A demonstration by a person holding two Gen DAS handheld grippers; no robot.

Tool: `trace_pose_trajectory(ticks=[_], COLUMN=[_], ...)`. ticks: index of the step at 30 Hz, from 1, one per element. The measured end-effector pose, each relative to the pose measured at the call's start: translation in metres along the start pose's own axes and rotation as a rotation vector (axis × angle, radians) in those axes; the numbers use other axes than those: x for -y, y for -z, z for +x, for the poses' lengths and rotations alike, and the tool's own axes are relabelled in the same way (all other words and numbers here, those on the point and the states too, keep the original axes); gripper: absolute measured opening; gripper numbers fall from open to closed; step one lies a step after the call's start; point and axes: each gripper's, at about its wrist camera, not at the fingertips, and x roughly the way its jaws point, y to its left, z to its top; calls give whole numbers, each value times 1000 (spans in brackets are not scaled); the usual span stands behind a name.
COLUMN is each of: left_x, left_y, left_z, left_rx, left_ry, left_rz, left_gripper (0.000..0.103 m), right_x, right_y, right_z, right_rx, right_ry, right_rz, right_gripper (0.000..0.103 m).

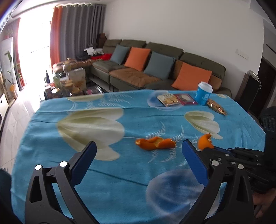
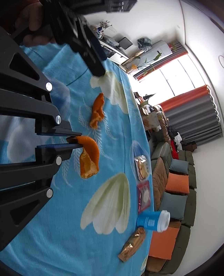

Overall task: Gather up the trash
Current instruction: 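Grasp an orange peel with right tool while left tool grasps another peel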

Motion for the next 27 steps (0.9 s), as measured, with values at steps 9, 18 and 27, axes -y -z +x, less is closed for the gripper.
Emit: trace_pose_trajectory(ticks=[9,18,27], left_x=[-5,-3,-1], left_y=[-1,1,2], left_z=[51,73,70], left_rx=[-119,-162,-136], left_ry=[48,57,66], left_rz=[-80,-95,-81], left_gripper=[59,22,10], right_x=[14,15,11], right_y=[0,2,5], right_z=[-1,-4,-13], right_rx=[5,10,26], right_ry=[-16,-25,-26], right_rz=[20,21,12], right_gripper=[6,6,6])
